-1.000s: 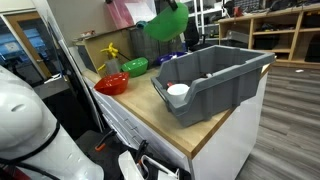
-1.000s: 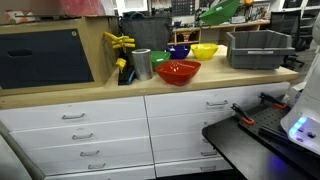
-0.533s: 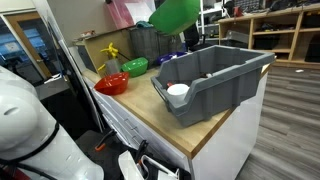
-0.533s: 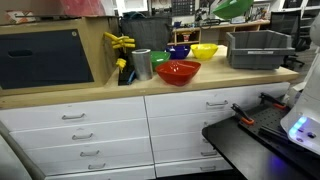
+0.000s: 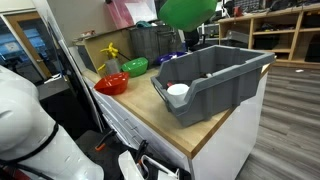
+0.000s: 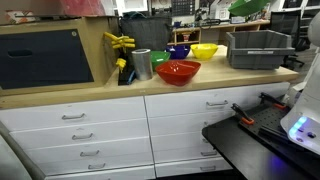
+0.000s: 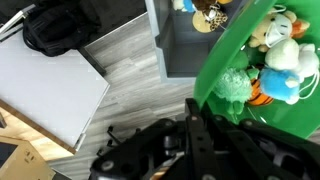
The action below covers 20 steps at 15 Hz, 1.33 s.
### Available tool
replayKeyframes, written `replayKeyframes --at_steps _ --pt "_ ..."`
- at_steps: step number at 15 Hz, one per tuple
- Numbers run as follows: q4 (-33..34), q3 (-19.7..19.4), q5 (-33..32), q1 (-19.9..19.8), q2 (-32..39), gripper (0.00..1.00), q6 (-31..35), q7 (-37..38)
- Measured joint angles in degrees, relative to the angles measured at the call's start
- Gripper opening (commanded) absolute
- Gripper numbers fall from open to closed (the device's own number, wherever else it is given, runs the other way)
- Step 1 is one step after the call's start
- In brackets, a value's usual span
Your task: Move the trailer to the right, then pour out the dolls from the right green bowl into the grey trailer
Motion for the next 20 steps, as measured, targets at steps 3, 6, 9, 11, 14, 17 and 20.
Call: replayKeyframes --at_steps 3,6,9,11,14,17,20 --pt "0.70 -0.39 -2.05 -0.77 -0.22 0.01 -1.18 -1.92" --pt "1.79 -0.90 -3.82 -1.06 -0.28 0.01 -2.54 -4.37" --pt "2.94 -1.24 -5.40 -1.13 -0.29 0.01 -3.90 -7.36" --pt "3.39 -1.36 -6.64 -1.18 -0.30 0.01 -4.10 -8.85" --pt "3.34 -1.90 -10.17 -1.32 -0.29 0.01 -4.10 -9.96" --pt "2.69 -3.08 -14.39 -1.44 -0.29 0.01 -4.04 -9.99" --pt "1.96 -3.93 -18.23 -1.46 -0.29 0.01 -3.91 -10.01"
